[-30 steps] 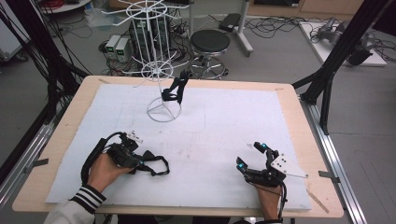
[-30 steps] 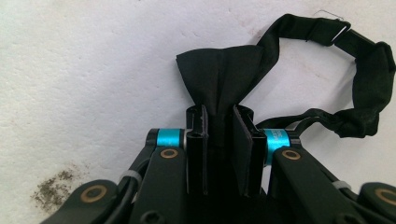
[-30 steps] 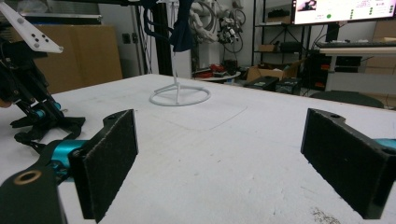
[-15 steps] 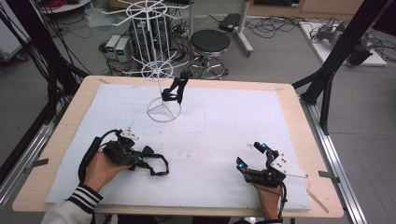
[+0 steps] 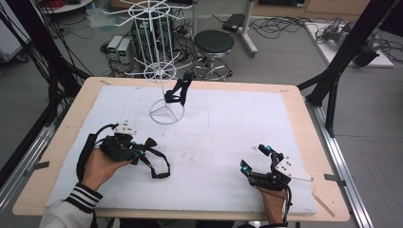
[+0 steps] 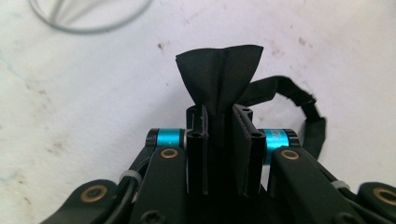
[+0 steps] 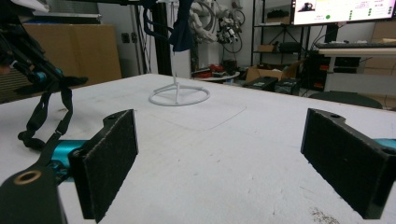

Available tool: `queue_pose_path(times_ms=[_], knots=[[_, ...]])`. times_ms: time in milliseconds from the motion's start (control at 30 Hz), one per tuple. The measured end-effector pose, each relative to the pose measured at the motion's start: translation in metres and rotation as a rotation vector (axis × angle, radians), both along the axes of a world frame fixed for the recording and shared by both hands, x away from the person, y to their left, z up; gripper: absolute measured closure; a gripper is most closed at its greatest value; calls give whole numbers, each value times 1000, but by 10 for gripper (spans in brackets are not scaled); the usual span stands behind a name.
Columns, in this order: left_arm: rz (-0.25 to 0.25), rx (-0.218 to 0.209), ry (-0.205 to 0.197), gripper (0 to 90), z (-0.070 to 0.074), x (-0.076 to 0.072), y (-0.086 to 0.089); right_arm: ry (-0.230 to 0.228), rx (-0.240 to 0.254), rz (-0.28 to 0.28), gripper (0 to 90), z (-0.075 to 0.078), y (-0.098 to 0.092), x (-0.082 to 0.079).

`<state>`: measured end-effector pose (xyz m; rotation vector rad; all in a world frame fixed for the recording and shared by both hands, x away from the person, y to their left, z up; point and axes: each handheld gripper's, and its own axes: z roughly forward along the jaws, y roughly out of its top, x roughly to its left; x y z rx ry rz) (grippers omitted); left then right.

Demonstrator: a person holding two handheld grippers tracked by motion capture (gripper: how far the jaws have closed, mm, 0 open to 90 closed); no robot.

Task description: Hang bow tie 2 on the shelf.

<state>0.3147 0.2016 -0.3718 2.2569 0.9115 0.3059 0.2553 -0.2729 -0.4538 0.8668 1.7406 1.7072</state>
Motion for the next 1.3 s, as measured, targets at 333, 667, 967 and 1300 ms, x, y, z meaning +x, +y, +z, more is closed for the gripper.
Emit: queue_pose_path(times_ms=[333,667,967,1300], knots=[[11,-64,-90,769,26,2,4,4,2,-2,102,0,0,0],[-7,-121,-149,769,44,6,5,-1,-1,0,102,0,0,0],[-10,-158,-182,769,60,10,6,2,1,-1,103,0,0,0],[-23,-194,-240,769,85,15,-6,5,1,-1,103,0,0,0]])
